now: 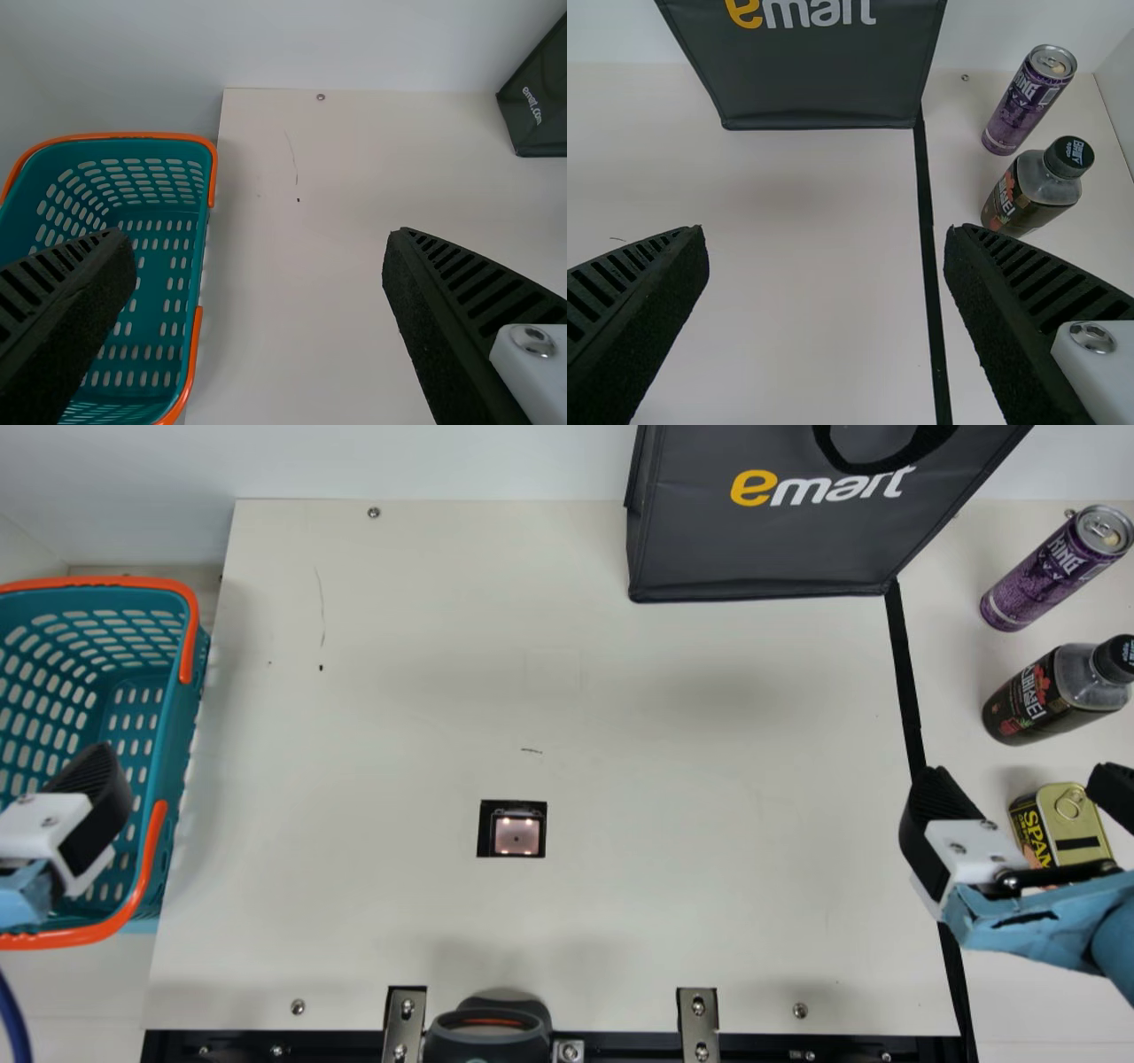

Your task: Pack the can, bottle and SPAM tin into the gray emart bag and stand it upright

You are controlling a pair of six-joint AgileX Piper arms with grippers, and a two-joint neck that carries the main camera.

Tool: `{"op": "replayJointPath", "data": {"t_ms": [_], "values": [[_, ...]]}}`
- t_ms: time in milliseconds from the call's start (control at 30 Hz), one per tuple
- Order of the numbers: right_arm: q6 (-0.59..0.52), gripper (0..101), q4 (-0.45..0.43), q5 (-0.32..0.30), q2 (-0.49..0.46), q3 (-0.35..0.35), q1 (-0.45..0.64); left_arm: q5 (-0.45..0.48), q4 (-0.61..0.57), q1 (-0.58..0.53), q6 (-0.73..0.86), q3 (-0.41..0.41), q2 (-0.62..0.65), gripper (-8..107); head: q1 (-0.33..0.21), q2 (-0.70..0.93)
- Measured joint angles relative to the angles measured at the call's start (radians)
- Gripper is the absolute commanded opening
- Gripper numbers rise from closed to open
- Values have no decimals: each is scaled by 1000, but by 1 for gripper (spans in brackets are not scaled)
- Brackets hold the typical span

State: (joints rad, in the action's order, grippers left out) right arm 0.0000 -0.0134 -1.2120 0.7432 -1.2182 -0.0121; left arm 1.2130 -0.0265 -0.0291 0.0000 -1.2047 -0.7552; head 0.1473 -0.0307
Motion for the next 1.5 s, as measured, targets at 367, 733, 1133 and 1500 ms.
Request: {"op": "replayJointPath", "data": {"t_ms": [367,733,1133,1500], "values": [[0,95,0,-1,0,0,0,0,0,0,0,0,0,90,-195,-207],[0,95,0,-1,0,0,0,0,0,0,0,0,0,90,-299,-316],[0,95,0,-1,0,0,0,0,0,0,0,0,0,90,-299,-318],[-6,95,-3,1,9,-12,-5,0,0,0,0,0,0,90,-299,-318]]}}
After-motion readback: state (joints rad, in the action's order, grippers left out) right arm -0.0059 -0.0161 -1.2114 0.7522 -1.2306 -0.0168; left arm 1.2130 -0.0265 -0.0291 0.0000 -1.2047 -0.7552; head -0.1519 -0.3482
